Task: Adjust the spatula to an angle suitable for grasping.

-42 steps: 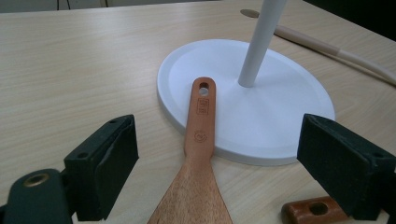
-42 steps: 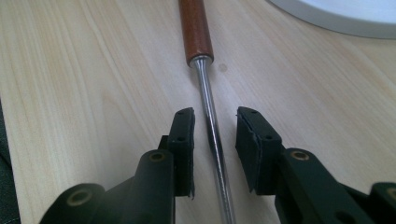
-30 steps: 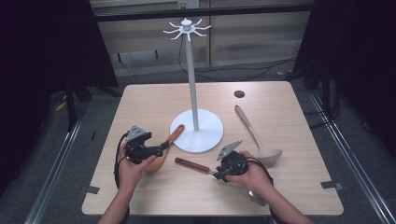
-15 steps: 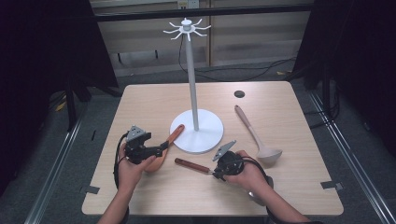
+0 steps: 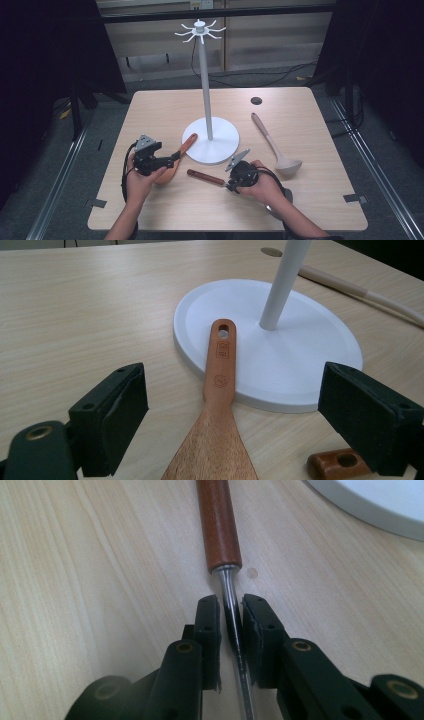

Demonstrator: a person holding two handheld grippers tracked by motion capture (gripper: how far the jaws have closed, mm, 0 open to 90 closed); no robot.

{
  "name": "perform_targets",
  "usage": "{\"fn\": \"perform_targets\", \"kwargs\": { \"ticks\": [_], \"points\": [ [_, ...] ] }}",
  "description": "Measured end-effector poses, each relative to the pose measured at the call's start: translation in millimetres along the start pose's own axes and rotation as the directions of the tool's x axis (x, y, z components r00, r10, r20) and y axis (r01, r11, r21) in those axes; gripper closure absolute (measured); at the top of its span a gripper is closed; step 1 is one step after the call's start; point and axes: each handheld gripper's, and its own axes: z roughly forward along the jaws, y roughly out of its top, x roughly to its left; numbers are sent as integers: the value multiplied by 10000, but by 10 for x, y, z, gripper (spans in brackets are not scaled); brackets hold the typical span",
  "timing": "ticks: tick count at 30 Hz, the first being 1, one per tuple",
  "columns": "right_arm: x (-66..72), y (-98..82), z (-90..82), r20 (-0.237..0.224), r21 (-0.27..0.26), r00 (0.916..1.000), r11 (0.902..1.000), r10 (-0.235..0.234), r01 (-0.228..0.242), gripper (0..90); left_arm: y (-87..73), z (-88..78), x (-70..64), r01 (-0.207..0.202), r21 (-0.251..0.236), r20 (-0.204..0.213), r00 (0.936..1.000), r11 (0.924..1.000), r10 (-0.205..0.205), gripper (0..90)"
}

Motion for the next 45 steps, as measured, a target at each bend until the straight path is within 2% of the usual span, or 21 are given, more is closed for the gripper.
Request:
{"fn": "perform_targets", "kwargs": {
  "ticks": [5, 7, 11, 13, 18, 19, 23, 25, 29, 30, 31, 34, 35, 36, 37, 38, 39, 40, 42, 43, 45],
  "points": [
    [21, 16, 9, 152, 43, 9999, 10000, -17, 16, 815, -1, -7, 12, 1, -7, -18, 10000, 10000, -1, 123],
    [26, 22, 10, 205, 70, 9994, 9996, -265, 263, 825, -1, -12, 15, -35, 17, -33, 10000, 10000, 35, 124],
    [46, 27, 7, 358, 127, 9988, 9994, -324, 320, 850, 0, -15, 16, 31, -50, -34, 10000, 10000, -31, 125],
    [32, 18, 1, 90, -25, 9999, 9999, -113, 113, 853, -1, -15, 20, 25, -34, -27, 10000, 10000, -25, 125],
    [15, 30, -66, 121, -300, 9999, 9995, 14, -10, 854, -2, -8, 17, -5, -33, -23, 10000, 10000, 5, 126],
    [-2, 35, -116, 97, -512, 9996, 9984, 248, -242, 855, 1, -12, 16, -13, -34, -47, 10000, 10000, 13, 126],
    [-41, 37, -195, 78, -1113, 9991, 9929, 421, -410, 856, 5, -15, 14, 32, -73, -33, 10000, 10000, -32, 127],
    [-60, 43, -259, 46, -1597, 9982, 9855, 596, -581, 856, 7, -20, 16, 28, -75, -85, 10000, 10000, -29, 127],
    [-99, 59, -409, 84, -2702, 9957, 9589, 919, -862, 858, 10, -18, 13, 37, -112, -40, 10000, 9999, -37, 127],
    [-99, 59, -409, 84, -2702, 9957, 9589, 919, -862, 858, 10, -18, 13, 37, -112, -40, 10000, 9999, -37, 126],
    [-111, 60, -456, 42, -3091, 9944, 9458, 1060, -996, 859, 13, -16, 5, 43, -151, -28, 10000, 9999, -44, 126],
    [-135, 52, -522, 136, -3671, 9926, 9239, 1209, -1076, 859, 15, -16, -1, 32, -140, -4, 10000, 9999, -32, 127],
    [-135, 52, -522, 136, -3671, 9926, 9239, 1209, -1076, 859, 16, -14, -4, 31, -148, -3, 10000, 9999, -32, 127],
    [-151, 43, -561, 214, -4038, 9918, 9086, 1262, -1069, 859, 17, -13, -9, 33, -149, 24, 10000, 9999, -32, 127],
    [-159, 38, -578, 187, -4195, 9910, 9008, 1323, -1123, 859, 18, -11, -12, 23, -162, 34, 10000, 9999, -22, 127],
    [-159, 38, -578, 187, -4195, 9910, 9008, 1323, -1123, 859, 18, -11, -12, 23, -162, 34, 10000, 9999, -22, 127],
    [-165, 32, -596, 152, -4351, 9895, 8920, 1436, -1227, 859, 20, -12, -14, -10, -179, 32, 10000, 9998, 11, 127],
    [-188, 19, -629, 36, -4689, 9873, 8723, 1589, -1387, 859, 25, -15, -18, -4, -175, 29, 10000, 9998, 4, 127],
    [-198, 10, -657, -47, -4915, 9860, 8583, 1665, -1473, 859, 38, -15, -40, -7, -234, 149, 9999, 9997, 11, 127],
    [-198, 10, -657, -47, -4915, 9860, 8583, 1665, -1473, 859, 38, -15, -40, -7, -234, 149, 9999, 9997, 11, 126],
    [-205, 3, -707, 7, -5299, 9848, 8352, 1738, -1470, 859, 51, -2, -77, -100, -224, 295, 9995, 9997, 107, 127]
  ]
}}
